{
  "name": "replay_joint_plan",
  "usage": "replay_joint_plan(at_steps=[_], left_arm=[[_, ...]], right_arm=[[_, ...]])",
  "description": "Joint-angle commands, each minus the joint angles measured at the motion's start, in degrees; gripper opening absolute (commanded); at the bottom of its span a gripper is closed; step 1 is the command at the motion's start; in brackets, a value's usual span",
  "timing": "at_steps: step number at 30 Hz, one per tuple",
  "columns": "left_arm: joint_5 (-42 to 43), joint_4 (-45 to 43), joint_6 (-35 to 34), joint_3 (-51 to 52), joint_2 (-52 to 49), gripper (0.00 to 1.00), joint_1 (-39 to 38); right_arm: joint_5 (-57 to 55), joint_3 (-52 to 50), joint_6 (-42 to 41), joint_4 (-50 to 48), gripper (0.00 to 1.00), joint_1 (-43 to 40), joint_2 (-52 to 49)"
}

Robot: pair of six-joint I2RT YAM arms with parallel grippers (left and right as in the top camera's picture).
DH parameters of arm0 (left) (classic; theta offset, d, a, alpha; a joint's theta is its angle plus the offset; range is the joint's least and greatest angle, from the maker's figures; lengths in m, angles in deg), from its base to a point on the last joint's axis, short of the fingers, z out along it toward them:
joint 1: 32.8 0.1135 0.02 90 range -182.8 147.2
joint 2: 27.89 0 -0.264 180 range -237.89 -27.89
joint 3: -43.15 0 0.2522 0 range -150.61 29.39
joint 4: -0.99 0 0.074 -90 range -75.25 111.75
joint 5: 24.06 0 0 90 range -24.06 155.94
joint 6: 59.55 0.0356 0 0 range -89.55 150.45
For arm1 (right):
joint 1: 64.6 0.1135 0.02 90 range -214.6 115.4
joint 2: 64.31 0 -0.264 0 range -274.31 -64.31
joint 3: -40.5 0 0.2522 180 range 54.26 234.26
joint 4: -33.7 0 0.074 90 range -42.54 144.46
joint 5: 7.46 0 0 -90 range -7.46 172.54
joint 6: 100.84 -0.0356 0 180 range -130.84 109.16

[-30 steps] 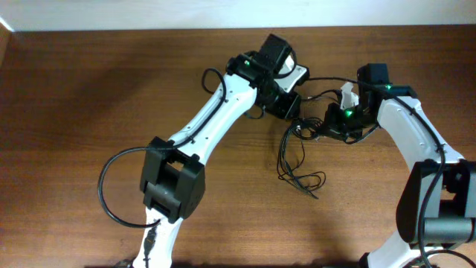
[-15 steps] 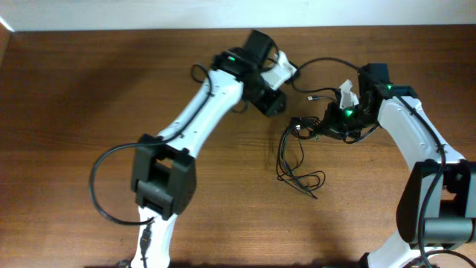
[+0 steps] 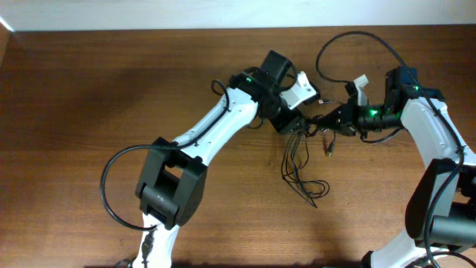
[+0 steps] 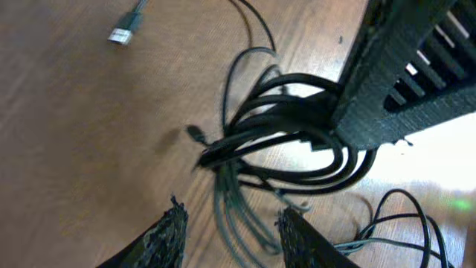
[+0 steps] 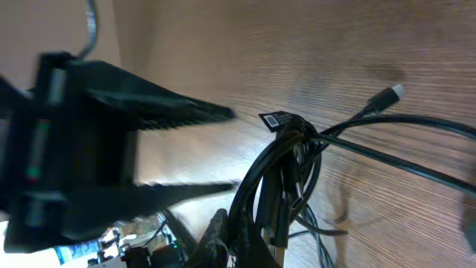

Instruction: Untangle cables

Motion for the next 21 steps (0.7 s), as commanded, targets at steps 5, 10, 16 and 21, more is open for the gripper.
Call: replay_joint_plan(at_steps=[5,10,16,21], left_arm=[[2.6,-3.5,-0.9,1.8,1.4,0.4,-0.8],[4.1,-5.5,-1.0,1.8,1.4,0.37,-0.8],[4.1,-6.3,-1.1,1.8,1.4,0.06,-0.8],[4.1,-6.8,-3.5,1.8,1.4,0.0,-0.8]], right_arm=[[9.6,0.2,3.2,1.5,0.04,0.2,-0.1],[12.8,0.2,3.2,2.3,0.04,0.2,-0.1],[14.1,0.2,3.1,2.5,0.04,0.2,-0.1],[14.1,0.2,3.1,2.5,0.04,0.2,-0.1]])
